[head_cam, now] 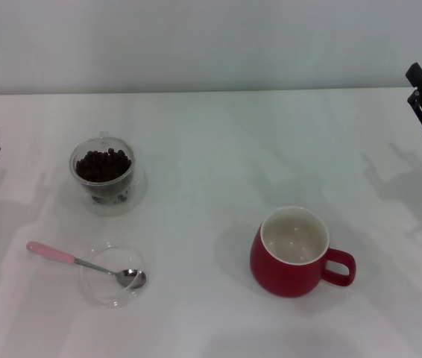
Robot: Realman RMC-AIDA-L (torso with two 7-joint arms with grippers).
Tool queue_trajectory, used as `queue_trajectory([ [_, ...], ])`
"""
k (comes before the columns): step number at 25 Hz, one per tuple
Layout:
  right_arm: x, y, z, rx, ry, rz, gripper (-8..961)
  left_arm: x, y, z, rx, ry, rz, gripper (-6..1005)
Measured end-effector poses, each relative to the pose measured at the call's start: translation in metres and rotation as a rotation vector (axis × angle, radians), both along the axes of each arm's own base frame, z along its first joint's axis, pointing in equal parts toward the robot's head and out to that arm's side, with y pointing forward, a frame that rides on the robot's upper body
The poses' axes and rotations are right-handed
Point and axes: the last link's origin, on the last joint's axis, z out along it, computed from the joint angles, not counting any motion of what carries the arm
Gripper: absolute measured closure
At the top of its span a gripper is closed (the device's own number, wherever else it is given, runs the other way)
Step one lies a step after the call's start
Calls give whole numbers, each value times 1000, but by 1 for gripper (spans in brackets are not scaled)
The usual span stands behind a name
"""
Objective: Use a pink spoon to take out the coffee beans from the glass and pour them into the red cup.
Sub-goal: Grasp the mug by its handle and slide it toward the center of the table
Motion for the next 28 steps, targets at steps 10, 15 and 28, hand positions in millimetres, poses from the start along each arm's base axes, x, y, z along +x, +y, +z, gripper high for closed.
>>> queue_trajectory([
  [10, 4, -7, 1, -6, 30, -5, 359, 1, 1, 1, 7, -9, -2, 273],
  [15, 6, -9, 1, -20, 44, -13, 358, 1, 0, 0, 5, -8, -5, 273],
  [28, 39, -50, 3, -210, 13, -56, 356, -6, -18, -1, 9, -26, 6, 273],
])
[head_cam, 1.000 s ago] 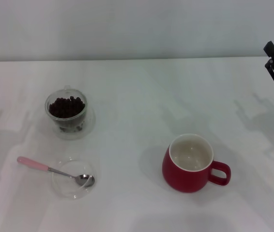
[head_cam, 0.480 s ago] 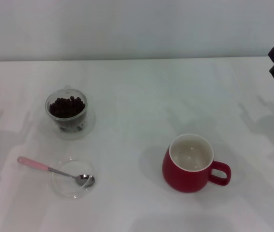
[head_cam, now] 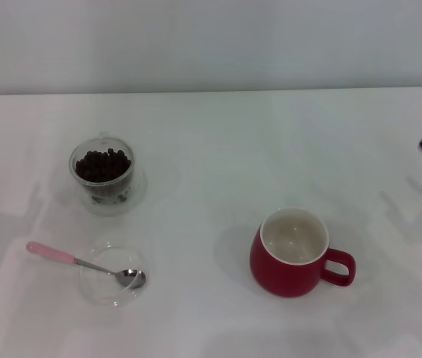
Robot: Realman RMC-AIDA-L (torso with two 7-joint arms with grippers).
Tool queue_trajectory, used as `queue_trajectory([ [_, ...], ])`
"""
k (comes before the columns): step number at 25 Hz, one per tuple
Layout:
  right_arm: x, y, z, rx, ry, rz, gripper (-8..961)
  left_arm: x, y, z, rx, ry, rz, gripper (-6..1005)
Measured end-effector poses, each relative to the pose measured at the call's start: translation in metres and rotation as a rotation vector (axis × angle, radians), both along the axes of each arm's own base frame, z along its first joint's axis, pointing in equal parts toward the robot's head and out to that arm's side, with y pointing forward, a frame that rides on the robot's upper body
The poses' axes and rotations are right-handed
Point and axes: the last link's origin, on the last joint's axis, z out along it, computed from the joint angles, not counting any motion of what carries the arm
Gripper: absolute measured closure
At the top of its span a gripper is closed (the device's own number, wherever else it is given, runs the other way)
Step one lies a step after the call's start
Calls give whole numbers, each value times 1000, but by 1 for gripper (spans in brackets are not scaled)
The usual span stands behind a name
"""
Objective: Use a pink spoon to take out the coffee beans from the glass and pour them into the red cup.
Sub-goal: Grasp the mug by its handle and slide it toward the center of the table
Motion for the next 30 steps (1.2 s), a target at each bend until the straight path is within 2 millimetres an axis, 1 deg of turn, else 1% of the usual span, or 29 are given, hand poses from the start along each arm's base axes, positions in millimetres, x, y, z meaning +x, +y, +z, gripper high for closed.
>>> queue_trajectory([
  [4, 8, -16, -4, -118, -17, 5, 355, 2, -4, -3, -6, -8, -14, 274],
  [8, 13, -28, -6, -137, -14, -6, 354, 1, -4, -6, -29, 1, -8, 274],
  [12, 11, -41, -11, -160, 1, 14, 354, -2, -4, -10, -58, 16, 5, 274],
  [16, 13, -50, -15, -172, 10, 3, 353, -7, -6, -8, -64, 31, 24, 274],
  [19, 14, -57, -23, -201, 17, -15, 351, -10, -6, -4, -53, 43, 26, 274],
  [23, 13, -64, -38, -235, 33, -44, 352, -10, -5, -2, -49, 49, 23, 274],
  [30, 14, -69, -60, -310, 2, -85, 352, -9, -4, 1, -39, 55, 13, 274],
])
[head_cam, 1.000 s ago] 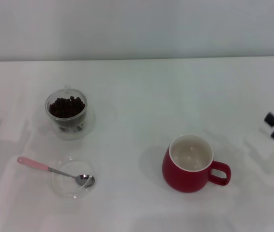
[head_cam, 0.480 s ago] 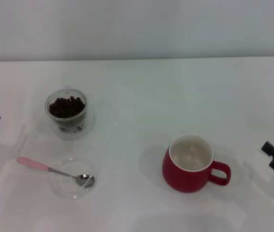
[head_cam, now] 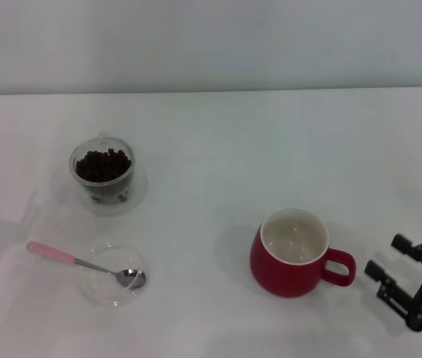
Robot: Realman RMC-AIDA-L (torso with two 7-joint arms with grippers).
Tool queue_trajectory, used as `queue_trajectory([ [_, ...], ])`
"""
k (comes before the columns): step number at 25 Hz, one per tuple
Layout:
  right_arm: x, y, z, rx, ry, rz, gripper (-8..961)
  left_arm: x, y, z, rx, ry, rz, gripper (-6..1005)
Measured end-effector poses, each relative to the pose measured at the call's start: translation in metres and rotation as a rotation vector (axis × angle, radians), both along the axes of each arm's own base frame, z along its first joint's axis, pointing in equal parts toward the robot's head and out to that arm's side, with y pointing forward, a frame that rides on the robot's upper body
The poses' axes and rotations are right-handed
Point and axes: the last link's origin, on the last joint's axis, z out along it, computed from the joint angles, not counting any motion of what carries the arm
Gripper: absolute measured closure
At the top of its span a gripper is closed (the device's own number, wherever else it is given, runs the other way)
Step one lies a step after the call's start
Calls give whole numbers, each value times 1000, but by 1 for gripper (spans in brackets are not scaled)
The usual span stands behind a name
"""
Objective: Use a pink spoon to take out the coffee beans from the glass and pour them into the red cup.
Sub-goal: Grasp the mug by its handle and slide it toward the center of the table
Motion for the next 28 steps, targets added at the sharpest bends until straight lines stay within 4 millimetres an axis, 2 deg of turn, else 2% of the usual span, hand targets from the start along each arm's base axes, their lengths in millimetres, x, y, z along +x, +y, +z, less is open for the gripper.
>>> queue_trajectory([
  [5, -1, 2, -12, -72, -30, 9, 350, -1, -1, -1, -3, 1, 9, 273],
  [15, -4, 17, -25, -104, -69, -3, 352, -7, -8, 1, 8, -1, 23, 273],
  [28, 0, 29, -18, -51, -71, -48, 358, -10, -13, 2, 10, -1, 34, 273],
])
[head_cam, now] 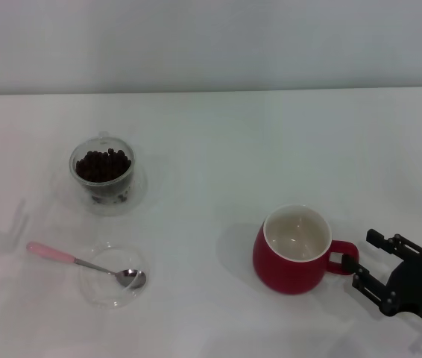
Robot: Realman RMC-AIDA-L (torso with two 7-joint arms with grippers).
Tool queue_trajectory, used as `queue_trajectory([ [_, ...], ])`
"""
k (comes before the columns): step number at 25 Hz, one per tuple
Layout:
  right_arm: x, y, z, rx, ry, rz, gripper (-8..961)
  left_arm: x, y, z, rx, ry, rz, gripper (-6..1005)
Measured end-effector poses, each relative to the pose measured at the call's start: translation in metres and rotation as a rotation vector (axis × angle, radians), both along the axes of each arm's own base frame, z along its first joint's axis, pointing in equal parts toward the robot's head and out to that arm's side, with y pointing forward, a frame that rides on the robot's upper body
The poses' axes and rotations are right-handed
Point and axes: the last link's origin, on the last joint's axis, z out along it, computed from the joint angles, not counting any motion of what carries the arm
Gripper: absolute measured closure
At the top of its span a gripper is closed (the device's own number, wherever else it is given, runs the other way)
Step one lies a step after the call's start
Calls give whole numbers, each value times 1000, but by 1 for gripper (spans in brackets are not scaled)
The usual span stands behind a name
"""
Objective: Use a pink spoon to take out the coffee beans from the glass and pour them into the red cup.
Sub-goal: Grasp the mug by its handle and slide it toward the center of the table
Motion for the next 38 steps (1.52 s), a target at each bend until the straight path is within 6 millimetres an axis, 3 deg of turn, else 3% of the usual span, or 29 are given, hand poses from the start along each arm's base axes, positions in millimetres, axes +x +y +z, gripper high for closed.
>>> queue_trajectory([
  [11, 0, 7, -4, -6, -17, -17, 364, 0, 0, 1, 7, 0, -2, 273],
  [22, 4, 4, -4, -7, -41, -26, 437, 0, -4, 2, 10, -1, -12, 274],
  [27, 2, 6, -5, -9, -41, -19, 518, 0, -6, 2, 12, -1, -17, 274],
  [32, 1, 8, -6, -9, -40, -13, 519, 0, -7, 2, 14, -2, -16, 274],
  [38, 3, 8, -6, -10, -48, -24, 640, -5, -13, 4, 22, -5, 1, 274],
])
